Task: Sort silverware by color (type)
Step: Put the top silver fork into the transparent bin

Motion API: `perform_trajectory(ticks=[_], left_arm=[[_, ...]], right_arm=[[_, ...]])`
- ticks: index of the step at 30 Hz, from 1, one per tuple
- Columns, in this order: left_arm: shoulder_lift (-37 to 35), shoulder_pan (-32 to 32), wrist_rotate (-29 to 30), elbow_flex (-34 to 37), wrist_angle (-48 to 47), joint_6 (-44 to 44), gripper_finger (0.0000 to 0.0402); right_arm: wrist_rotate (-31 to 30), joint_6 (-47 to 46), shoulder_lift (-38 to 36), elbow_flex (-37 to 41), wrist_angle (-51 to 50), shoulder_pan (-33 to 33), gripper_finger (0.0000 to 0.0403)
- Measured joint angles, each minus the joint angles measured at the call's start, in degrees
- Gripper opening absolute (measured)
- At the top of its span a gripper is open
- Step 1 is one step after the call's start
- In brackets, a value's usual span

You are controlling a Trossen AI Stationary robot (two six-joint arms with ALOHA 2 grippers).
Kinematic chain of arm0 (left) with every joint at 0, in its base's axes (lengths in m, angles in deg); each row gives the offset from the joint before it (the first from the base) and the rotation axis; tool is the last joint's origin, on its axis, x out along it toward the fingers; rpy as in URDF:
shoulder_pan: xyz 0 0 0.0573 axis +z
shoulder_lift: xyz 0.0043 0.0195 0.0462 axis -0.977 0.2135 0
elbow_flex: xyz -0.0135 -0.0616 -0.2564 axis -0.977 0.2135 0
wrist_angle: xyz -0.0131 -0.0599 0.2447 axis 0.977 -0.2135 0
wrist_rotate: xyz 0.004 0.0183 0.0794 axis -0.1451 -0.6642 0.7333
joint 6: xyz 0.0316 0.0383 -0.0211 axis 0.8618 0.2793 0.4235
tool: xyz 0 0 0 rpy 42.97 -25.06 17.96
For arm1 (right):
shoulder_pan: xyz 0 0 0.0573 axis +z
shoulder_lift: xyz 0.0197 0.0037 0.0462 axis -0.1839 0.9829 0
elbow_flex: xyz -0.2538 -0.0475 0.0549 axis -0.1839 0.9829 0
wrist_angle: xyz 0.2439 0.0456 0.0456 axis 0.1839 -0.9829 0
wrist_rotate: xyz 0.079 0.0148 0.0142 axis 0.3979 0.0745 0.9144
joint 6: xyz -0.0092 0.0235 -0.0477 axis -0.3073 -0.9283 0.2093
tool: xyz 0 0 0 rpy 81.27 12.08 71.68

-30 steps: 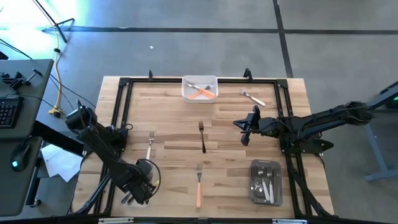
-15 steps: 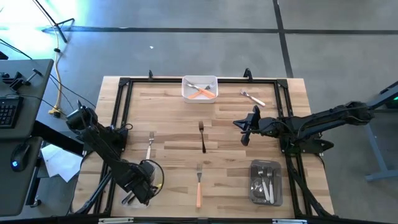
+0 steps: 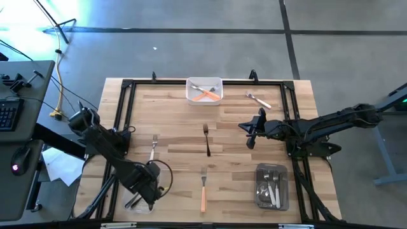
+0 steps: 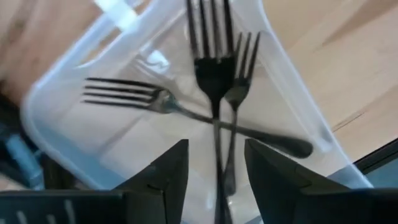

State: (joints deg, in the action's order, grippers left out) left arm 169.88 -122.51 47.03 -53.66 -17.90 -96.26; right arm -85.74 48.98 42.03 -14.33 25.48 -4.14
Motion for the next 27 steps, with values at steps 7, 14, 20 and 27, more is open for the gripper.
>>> perform_trajectory(ticks=[7, 14, 20, 27], left_arm=[[0.4, -1.8, 0.0, -0.8, -0.3, -0.1, 0.0087], [0.7, -3.0, 0.0, 5.2, 9.1, -2.0, 0.0006], [0.7, -2.9, 1.4, 9.2, 12.5, -1.6, 0.0005], [0.7, -2.4, 2.3, 4.0, 8.9, -0.1, 0.0002]], right_arm=[[0.0, 0.0, 0.0, 0.0, 0.0, 0.0, 0.0], [0.0, 0.0, 0.0, 0.0, -0.6, 0.0, 0.0], [0.0, -0.3, 0.0, 0.0, -0.9, 0.0, 0.0], [0.0, -0.5, 0.0, 0.0, -0.9, 0.0, 0.0]])
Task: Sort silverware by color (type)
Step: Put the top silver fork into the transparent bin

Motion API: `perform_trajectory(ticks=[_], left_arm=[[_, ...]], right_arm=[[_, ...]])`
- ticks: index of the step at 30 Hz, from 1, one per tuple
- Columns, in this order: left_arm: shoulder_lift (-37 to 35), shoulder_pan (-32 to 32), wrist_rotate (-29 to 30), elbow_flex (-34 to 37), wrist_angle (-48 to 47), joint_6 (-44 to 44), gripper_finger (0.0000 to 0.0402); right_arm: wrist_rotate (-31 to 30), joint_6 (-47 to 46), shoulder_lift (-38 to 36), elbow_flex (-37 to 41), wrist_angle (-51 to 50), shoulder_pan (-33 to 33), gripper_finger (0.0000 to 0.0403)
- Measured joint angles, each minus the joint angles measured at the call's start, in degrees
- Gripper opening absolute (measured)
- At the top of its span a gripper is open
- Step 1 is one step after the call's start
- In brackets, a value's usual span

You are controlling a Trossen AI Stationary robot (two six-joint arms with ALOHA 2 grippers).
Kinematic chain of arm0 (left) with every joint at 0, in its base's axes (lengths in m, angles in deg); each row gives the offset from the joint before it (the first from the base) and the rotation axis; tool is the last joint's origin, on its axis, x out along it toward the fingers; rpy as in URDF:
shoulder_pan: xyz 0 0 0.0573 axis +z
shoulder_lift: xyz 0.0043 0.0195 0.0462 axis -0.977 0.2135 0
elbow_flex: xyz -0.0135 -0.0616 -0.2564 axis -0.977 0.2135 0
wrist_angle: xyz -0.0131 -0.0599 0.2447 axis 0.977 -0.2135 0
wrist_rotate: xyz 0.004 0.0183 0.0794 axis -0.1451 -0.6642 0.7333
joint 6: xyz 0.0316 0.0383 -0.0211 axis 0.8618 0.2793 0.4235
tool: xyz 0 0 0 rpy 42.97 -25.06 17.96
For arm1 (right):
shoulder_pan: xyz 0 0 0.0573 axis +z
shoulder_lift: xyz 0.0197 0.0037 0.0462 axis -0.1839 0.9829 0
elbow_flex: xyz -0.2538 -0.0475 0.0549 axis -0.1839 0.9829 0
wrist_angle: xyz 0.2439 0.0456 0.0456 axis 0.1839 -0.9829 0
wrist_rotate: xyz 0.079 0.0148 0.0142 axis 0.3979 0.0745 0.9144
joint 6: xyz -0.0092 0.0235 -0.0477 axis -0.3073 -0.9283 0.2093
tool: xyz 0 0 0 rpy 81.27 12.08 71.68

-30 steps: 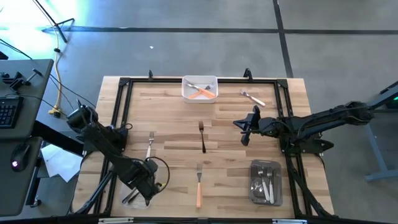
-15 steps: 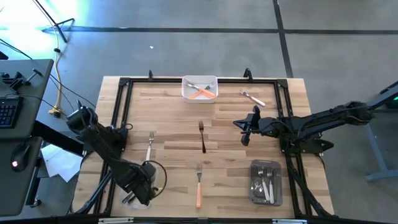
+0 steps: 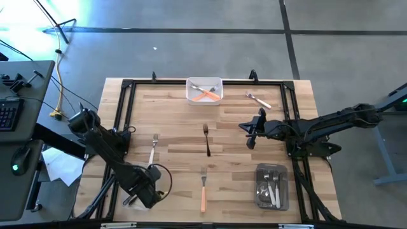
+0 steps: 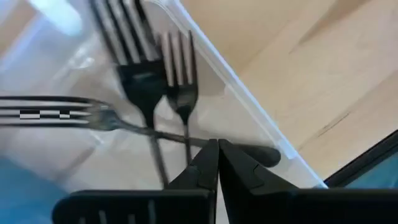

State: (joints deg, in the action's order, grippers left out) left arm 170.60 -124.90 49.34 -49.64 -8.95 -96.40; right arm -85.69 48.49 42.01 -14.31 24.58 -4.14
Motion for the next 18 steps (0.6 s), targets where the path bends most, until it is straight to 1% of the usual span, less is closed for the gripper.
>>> perform_trajectory(ticks=[3, 6, 9, 12, 15, 18], left_arm=[[-0.1, 0.0, 0.5, -2.1, -6.5, -0.8, 0.0003], [-0.1, -0.3, -0.1, -0.8, -8.9, -2.2, 0.0003], [-0.1, -0.5, -1.8, 2.4, -5.6, -3.3, 0.0003], [-0.3, -0.5, -2.1, 4.6, -1.9, -3.3, 0.0003], [-0.1, -0.3, -0.2, 5.8, 1.1, -2.9, 0.0002], [-0.1, 0.4, 0.8, 6.8, 1.4, -2.2, 0.0002]], right_arm=[[0.0, 0.0, 0.0, 0.0, 0.0, 0.0, 0.0], [0.0, -0.1, 0.0, 0.0, 0.0, 0.0, 0.0], [0.0, -0.1, 0.0, 0.0, 0.0, 0.0, 0.0], [0.0, 0.0, 0.0, 0.0, 0.0, 0.0, 0.0], [0.0, -0.1, 0.0, 0.0, 0.0, 0.0, 0.0], [0.0, -0.2, 0.0, 0.0, 0.0, 0.0, 0.0]])
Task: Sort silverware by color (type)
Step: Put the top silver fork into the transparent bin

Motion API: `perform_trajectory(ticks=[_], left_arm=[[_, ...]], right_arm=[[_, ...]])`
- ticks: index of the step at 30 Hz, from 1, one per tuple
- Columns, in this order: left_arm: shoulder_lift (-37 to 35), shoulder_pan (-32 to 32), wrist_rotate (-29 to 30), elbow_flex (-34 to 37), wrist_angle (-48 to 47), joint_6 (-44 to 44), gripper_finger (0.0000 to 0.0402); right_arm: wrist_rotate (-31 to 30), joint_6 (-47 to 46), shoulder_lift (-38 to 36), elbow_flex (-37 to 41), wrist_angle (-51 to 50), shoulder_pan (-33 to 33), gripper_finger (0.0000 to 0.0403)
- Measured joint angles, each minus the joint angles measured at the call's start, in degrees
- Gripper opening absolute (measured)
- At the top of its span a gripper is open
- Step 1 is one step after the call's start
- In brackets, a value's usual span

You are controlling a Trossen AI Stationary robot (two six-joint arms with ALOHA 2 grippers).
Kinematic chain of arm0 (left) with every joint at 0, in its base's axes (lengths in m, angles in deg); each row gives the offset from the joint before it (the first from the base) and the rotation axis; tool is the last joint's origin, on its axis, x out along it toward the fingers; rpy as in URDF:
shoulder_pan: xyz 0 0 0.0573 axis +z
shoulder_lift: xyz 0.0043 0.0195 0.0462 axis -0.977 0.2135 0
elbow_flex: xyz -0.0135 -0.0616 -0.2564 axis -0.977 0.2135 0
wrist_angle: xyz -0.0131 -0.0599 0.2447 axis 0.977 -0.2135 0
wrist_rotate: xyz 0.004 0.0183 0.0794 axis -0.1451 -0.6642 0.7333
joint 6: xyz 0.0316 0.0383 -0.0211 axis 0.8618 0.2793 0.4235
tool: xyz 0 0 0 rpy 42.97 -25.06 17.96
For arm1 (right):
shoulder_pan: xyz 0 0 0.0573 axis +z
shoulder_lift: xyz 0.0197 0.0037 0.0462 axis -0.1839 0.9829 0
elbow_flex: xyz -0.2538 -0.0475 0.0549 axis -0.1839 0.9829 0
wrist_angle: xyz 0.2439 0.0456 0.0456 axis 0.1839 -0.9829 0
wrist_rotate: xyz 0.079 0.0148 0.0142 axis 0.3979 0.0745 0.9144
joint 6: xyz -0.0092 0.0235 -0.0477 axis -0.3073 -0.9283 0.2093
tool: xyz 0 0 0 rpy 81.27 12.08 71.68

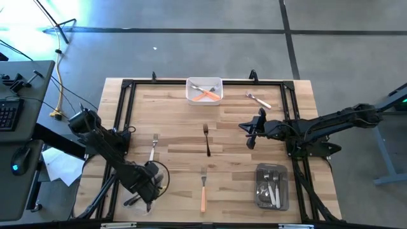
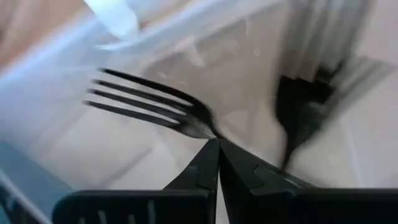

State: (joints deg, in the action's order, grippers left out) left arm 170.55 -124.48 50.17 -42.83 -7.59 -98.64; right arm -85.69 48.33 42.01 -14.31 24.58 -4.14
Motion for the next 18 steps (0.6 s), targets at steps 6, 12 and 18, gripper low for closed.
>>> perform_trajectory(ticks=[6, 12, 18], left_arm=[[0.1, 1.2, 0.2, 0.7, 2.3, 2.4, 0.0002], [-0.1, 1.5, 2.2, -5.0, -8.2, 5.4, 0.0005], [-0.1, 3.1, 8.8, -6.5, -3.9, 13.0, 0.0005]], right_arm=[[0.0, -0.4, 0.0, 0.0, -0.4, 0.0, 0.0], [0.0, -0.4, 0.0, 0.0, -0.4, 0.0, 0.0], [0.0, -0.4, 0.0, 0.0, -0.4, 0.0, 0.0]])
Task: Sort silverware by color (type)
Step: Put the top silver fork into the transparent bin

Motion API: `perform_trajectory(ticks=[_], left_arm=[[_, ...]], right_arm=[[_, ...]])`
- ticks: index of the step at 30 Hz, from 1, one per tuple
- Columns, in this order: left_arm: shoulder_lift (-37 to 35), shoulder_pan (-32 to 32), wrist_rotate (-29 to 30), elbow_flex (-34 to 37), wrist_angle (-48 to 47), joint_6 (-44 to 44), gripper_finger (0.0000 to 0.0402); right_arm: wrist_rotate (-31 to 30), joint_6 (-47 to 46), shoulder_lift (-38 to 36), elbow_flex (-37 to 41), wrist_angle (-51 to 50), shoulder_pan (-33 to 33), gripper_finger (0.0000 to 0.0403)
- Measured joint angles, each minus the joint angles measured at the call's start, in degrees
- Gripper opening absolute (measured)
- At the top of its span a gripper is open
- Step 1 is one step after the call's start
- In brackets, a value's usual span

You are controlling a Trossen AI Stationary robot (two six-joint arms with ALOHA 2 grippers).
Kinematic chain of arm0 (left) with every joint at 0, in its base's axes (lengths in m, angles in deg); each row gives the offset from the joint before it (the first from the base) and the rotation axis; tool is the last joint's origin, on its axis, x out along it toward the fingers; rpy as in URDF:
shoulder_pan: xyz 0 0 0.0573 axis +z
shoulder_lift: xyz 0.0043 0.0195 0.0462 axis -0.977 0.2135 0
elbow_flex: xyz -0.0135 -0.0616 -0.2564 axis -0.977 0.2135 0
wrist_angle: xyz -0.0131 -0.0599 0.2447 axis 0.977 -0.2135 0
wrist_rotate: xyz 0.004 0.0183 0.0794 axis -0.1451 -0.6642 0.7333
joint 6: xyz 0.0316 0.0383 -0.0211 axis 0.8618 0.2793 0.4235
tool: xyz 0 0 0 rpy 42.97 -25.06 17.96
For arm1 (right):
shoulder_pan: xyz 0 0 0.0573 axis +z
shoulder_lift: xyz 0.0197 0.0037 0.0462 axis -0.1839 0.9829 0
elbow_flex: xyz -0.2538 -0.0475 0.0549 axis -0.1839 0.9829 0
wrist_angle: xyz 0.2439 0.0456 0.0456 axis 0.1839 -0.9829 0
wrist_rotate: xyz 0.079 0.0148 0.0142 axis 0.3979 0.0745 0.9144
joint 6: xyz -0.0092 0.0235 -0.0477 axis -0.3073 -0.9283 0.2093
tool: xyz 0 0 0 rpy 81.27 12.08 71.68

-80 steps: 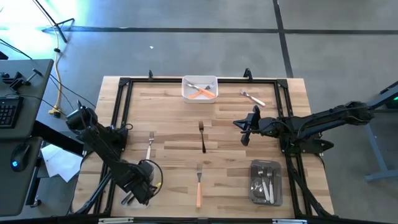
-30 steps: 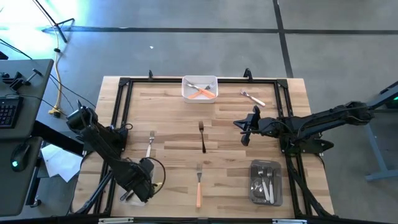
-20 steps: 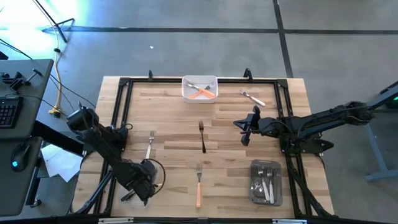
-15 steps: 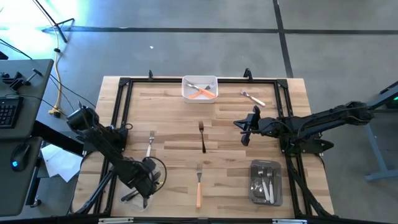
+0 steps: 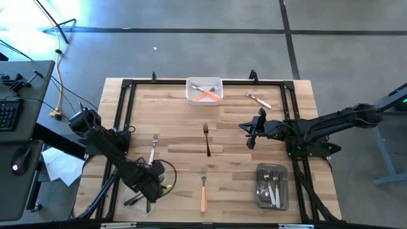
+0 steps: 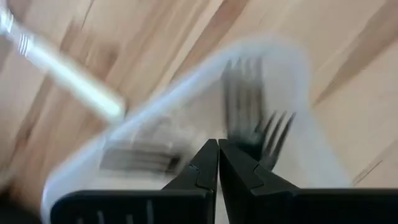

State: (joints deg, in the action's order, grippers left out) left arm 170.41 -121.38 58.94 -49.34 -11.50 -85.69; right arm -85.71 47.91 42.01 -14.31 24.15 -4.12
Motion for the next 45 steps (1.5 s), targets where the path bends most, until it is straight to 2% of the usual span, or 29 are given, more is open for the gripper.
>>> perform_trajectory(ticks=[4, 11, 16, 22, 27, 30, 39, 45], left_arm=[[0.0, 2.3, 5.4, 0.0, 2.9, 6.1, 0.0005], [0.1, 6.7, 7.1, 1.4, 0.6, 8.4, 0.0005], [-0.3, 8.0, 5.6, 1.7, -1.9, 6.3, 0.0005], [-3.2, 5.5, 2.2, 0.1, -4.4, 2.4, 0.0005], [-4.4, 2.1, -6.9, 0.0, -3.7, 2.2, 0.0005], [-3.2, 0.3, -8.7, 0.0, -2.3, 1.1, 0.0005], [2.0, -0.8, -8.2, 1.1, 0.0, 0.3, 0.0005], [2.1, -0.6, -8.0, 2.0, 1.8, 0.2, 0.0005]], right_arm=[[0.0, -0.4, 0.0, 0.0, 0.0, 0.0, 0.0], [0.0, -0.4, 0.0, 0.0, 0.0, 0.0, 0.0], [0.0, -0.3, 0.0, 0.0, 0.0, 0.0, 0.0], [0.0, -0.2, 0.0, 0.0, 0.0, 0.0, 0.0], [0.0, -0.2, 0.0, 0.0, 0.0, 0.0, 0.0], [0.0, -0.3, 0.0, 0.0, 0.0, 0.0, 0.0], [0.0, -0.4, 0.0, 0.0, -0.2, 0.0, 0.0], [0.0, -0.4, 0.0, 0.0, -0.2, 0.0, 0.0]])
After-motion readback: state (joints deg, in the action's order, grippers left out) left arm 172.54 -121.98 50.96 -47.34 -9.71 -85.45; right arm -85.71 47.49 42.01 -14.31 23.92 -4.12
